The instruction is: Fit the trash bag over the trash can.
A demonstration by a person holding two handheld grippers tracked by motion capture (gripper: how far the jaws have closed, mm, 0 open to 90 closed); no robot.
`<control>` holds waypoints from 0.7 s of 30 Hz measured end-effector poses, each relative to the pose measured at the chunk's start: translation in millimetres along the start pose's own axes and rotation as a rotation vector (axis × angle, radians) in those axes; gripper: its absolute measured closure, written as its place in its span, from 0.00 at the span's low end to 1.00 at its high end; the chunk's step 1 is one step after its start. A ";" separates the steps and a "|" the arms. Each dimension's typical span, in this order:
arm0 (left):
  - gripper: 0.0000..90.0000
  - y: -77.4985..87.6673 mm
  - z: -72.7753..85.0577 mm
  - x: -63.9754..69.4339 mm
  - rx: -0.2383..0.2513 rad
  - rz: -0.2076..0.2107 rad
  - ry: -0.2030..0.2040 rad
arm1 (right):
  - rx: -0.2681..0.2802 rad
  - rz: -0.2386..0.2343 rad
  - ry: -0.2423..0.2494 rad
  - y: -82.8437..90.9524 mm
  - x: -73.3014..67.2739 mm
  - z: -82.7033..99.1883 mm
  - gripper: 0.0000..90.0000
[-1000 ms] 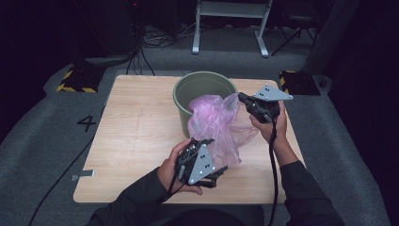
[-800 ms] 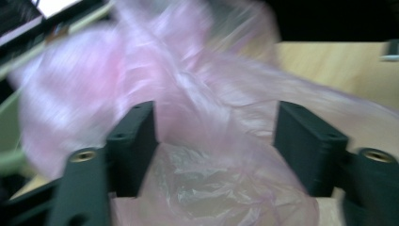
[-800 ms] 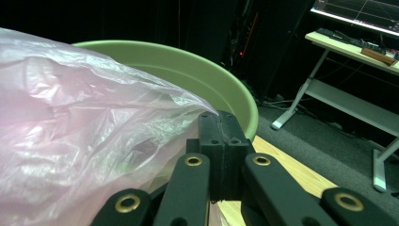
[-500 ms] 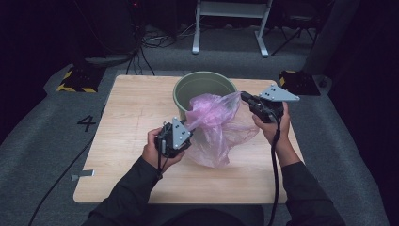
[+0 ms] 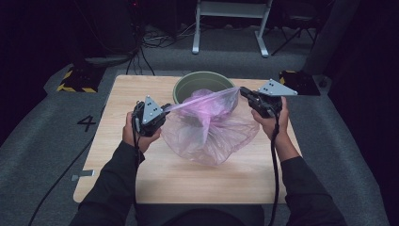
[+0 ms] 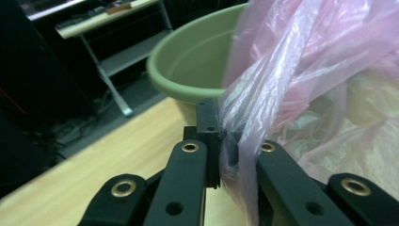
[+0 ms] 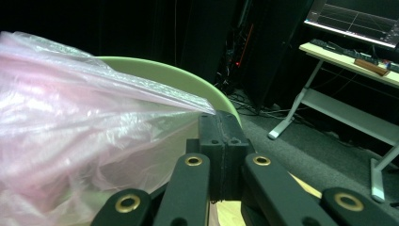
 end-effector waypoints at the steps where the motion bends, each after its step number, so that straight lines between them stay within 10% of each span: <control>1: 0.98 -3.5 0.2 -3.6 0.002 0.016 0.008 | 0.002 -0.005 -0.007 -2.1 0.8 -0.6 1.00; 6: 0.92 -20.9 -1.8 -23.4 0.001 -0.032 -0.034 | -0.002 0.019 -0.011 -13.4 9.6 -3.0 1.00; 13: 0.73 -40.8 -4.4 -43.0 -0.009 -0.046 0.068 | -0.024 0.052 -0.020 -26.8 22.3 -1.5 1.00; 17: 0.53 -47.1 -1.1 -49.8 -0.016 0.008 0.145 | -0.033 0.059 -0.051 -32.8 32.6 0.0 1.00; 21: 0.65 -51.1 1.3 -49.1 -0.022 0.090 0.123 | -0.044 0.056 -0.058 -41.0 36.2 0.6 1.00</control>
Point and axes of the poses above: each handheld gripper's, and its own axes: y roughly backward along the jaws, z roughly out of its underside, x roughly to its right, the point moved 6 cm from there along -y, roughly forward along the jaws, and after that the axes turned 6 degrees about -y, right-handed, at the moved point
